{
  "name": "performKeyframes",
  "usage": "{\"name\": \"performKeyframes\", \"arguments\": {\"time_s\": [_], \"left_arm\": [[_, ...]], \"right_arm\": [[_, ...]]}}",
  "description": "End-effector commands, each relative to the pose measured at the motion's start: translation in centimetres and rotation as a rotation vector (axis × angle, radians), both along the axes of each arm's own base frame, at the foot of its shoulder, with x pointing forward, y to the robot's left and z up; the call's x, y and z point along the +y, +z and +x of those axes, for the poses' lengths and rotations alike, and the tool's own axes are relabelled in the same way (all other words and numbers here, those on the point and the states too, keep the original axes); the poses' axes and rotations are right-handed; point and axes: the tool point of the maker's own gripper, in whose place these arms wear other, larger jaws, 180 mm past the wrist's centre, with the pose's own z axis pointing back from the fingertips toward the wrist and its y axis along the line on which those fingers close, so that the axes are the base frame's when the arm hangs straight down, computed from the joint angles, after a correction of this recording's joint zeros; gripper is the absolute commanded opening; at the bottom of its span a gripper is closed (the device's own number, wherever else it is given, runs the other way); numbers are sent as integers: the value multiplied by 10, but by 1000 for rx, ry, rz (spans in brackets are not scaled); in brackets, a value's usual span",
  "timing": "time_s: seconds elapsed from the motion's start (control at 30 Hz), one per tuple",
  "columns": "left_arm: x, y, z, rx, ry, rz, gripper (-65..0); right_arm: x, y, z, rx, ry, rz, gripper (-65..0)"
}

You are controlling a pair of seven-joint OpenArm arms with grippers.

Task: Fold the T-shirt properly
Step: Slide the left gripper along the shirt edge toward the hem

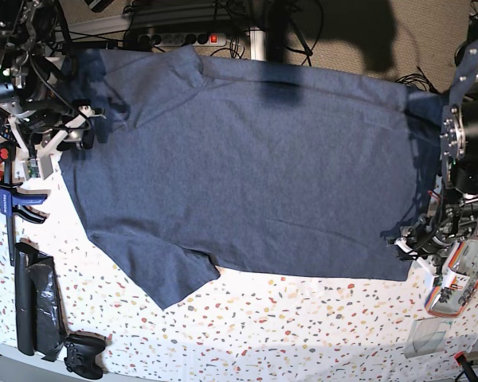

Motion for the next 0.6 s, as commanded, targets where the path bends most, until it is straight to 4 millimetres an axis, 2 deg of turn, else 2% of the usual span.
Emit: {"name": "performKeyframes", "arguments": {"time_s": [0.0,0.17,0.33,0.47,0.57], "left_arm": [[13,19,13,-51,17,42,-401],[12,7,3,-31,-7,64,-401],[-12,-1,-4,1,-87,-50,-402],[-27,-3,-10,32,-152,-105,-542],[-28,-5,-12,48,-158,-108,-596]], "right_arm": [[0,11,5,-37,21,-14,-392],[0,11,6,-39,24,-15,-392],[0,11,6,-41,24,-15,-392],[0,11,6,-41,24,-15,-392],[0,11,6,-42,24,-14,-392]]}}
